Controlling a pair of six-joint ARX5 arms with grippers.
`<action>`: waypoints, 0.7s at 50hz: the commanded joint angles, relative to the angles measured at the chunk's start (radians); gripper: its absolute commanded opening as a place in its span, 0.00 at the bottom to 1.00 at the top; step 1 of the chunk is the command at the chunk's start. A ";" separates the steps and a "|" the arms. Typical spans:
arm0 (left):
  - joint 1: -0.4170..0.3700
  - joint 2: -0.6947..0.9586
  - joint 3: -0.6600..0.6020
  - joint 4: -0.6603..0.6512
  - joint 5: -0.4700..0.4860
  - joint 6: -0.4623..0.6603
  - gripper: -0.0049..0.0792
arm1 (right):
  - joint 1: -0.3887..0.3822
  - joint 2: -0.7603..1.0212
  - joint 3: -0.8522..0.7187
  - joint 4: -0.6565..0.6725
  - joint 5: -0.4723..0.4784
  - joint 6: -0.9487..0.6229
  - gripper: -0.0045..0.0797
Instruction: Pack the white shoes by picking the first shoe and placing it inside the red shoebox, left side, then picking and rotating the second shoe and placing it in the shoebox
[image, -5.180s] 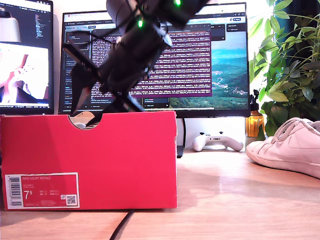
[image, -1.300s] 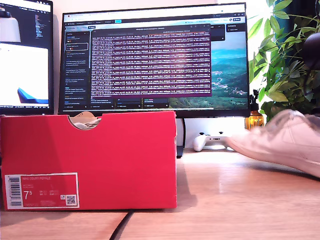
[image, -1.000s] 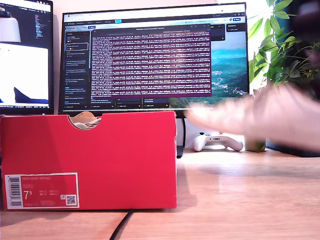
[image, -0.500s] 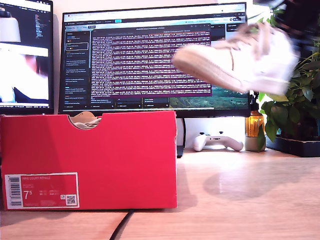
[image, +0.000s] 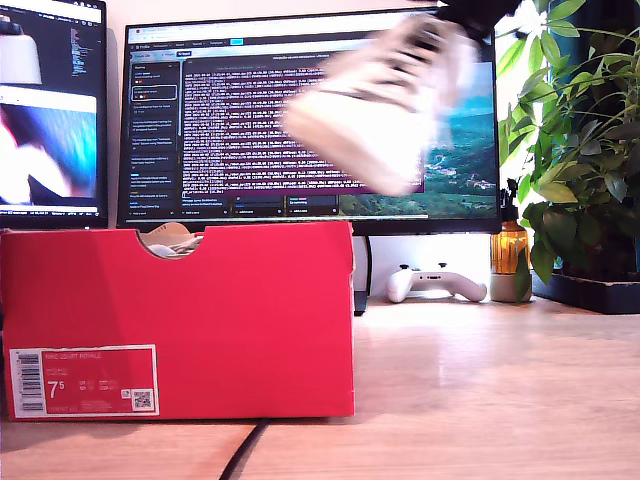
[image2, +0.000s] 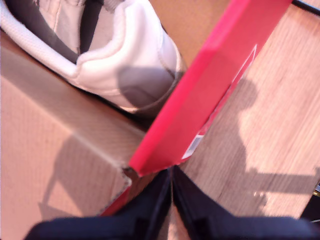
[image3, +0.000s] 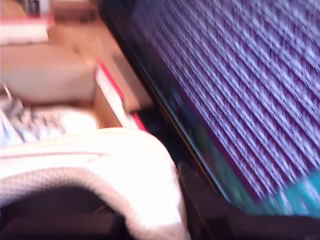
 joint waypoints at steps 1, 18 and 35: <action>-0.003 0.002 0.017 0.003 0.002 -0.006 0.04 | 0.021 0.043 0.061 0.026 -0.003 0.008 0.04; -0.003 0.002 0.017 0.003 0.002 -0.006 0.04 | 0.092 0.211 0.266 0.020 0.060 -0.035 0.04; -0.003 0.002 0.017 0.003 0.002 -0.007 0.04 | 0.112 0.308 0.288 0.009 0.094 -0.081 0.04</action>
